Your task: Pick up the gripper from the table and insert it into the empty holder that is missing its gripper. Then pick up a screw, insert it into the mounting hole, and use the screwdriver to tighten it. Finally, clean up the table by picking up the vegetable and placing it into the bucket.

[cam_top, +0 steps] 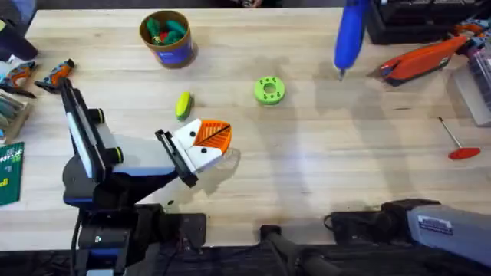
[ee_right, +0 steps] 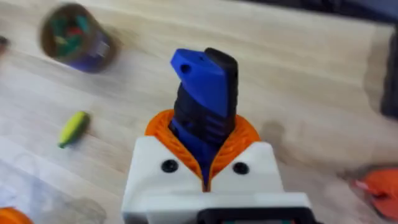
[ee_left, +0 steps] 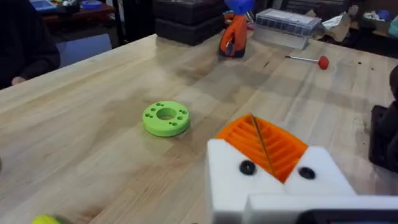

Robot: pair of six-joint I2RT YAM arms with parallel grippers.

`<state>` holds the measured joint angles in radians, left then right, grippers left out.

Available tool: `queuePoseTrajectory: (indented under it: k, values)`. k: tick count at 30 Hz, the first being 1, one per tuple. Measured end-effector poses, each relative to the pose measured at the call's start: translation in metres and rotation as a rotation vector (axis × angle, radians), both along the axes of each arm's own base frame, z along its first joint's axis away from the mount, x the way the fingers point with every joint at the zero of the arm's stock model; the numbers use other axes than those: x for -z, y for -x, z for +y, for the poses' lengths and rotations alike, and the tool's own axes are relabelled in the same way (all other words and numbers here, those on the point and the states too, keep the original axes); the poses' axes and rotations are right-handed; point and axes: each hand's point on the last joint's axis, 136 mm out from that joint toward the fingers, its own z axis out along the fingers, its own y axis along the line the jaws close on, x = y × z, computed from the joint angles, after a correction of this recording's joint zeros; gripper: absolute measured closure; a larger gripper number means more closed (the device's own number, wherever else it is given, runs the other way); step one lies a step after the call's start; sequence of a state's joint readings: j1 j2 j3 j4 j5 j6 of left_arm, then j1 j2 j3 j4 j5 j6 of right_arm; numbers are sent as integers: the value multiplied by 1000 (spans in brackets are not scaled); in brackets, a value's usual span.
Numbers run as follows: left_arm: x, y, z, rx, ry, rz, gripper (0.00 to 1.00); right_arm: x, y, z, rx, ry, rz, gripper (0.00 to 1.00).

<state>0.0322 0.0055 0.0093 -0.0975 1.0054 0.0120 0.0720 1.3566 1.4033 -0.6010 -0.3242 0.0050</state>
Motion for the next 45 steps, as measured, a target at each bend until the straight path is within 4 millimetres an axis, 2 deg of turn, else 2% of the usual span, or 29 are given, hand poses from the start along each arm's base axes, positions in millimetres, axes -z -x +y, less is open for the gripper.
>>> queuePoseTrajectory:
  k: [4, 11, 15, 21, 24, 27, 31, 35, 40, 45]
  values:
    - [0, 0, 0, 0, 0, 0, 985, -31, 4, 32, -83, -69, -101, 975]
    - [0, 0, 0, 0, 0, 0, 985, -76, 13, 109, -269, -186, -283, 975]
    - [0, 0, 0, 0, 0, 0, 985, -93, 15, 132, -313, -275, -370, 975]
    - [0, 0, 0, 0, 0, 0, 985, -85, 24, 157, -394, -391, -429, 975]
    - [0, 0, 0, 0, 0, 0, 985, -89, 35, 168, -461, -465, -499, 975]
    - [0, 0, 0, 0, 0, 0, 985, -93, 53, 176, -549, -533, -566, 975]
    - [0, 0, 0, 0, 0, 0, 985, -89, 79, 188, -667, -590, -588, 975]
    - [0, 0, 0, 0, 0, 0, 985, -85, 106, 206, -778, -630, -585, 975]
    - [0, 0, 0, 0, 0, 0, 985, -91, 137, 232, -916, -675, -640, 975]
    - [0, 0, 0, 0, 0, 0, 985, -85, 161, 253, -1029, -704, -654, 975]
